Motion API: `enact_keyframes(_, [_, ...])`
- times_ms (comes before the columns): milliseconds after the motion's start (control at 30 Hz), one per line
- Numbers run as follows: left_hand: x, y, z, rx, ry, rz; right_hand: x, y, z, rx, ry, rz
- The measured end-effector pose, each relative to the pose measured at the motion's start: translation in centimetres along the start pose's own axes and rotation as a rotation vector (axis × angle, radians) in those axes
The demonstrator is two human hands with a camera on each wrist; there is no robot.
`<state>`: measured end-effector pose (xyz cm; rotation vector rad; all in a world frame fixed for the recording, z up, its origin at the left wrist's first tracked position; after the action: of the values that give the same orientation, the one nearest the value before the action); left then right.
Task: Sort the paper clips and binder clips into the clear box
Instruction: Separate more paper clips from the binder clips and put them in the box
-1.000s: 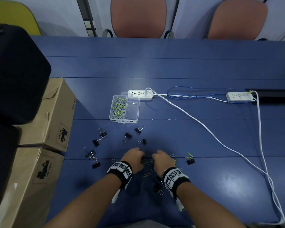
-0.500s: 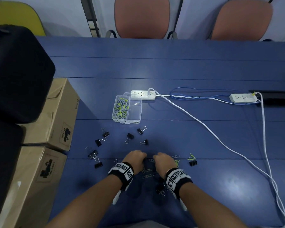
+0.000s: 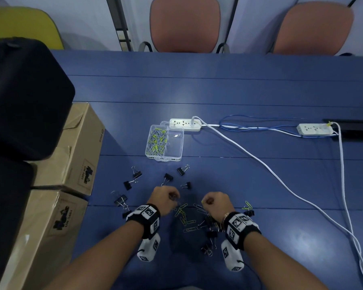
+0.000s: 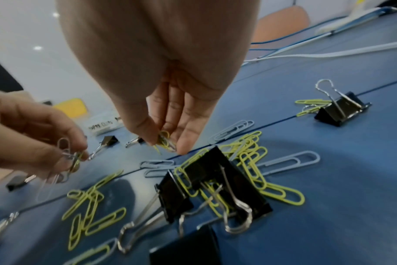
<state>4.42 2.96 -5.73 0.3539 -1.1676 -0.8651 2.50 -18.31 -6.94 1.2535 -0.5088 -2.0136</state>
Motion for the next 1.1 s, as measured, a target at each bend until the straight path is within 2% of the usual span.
enact_keyframes(267, [1.2, 7.1, -3.3, 0.207, -0.007, 0.058, -0.7, 1.1, -1.0, 0.046, -0.034, -0.314])
enact_keyframes(400, [1.7, 11.8, -6.2, 0.352, 0.048, 0.132, -2.1, 1.2, -1.7, 0.051, -0.011, -0.385])
enact_keyframes(567, [1.8, 15.0, -10.2, 0.433, 0.111, 0.098, -4.4, 1.3, -2.9, 0.052, 0.03, -0.373])
enact_keyframes(733, [1.1, 14.9, -12.7, 0.39, 0.126, -0.001, -7.8, 2.1, -4.7, 0.035, 0.071, -0.408])
enact_keyframes(933, [0.8, 13.6, -14.2, 0.166, 0.109, -0.359, -12.3, 2.7, -8.6, 0.004, 0.077, -0.452])
enact_keyframes(1000, [1.3, 14.0, -14.1, 0.165, 0.057, -0.459, -14.0, 3.0, -10.0, 0.012, 0.093, -0.42])
enact_keyframes(1100, [1.1, 14.8, -13.5, 0.221, 0.038, -0.354, -16.6, 3.5, -13.1, 0.045, 0.109, -0.375])
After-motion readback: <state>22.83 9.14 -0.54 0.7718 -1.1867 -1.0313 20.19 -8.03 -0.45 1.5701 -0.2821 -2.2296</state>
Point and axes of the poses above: each hand's wrist, its own z-axis away from the middle knuckle, its own y-axis out of the back of the hand, x = y × z, the point moved 6 cm from there along -z, towards the middle knuckle
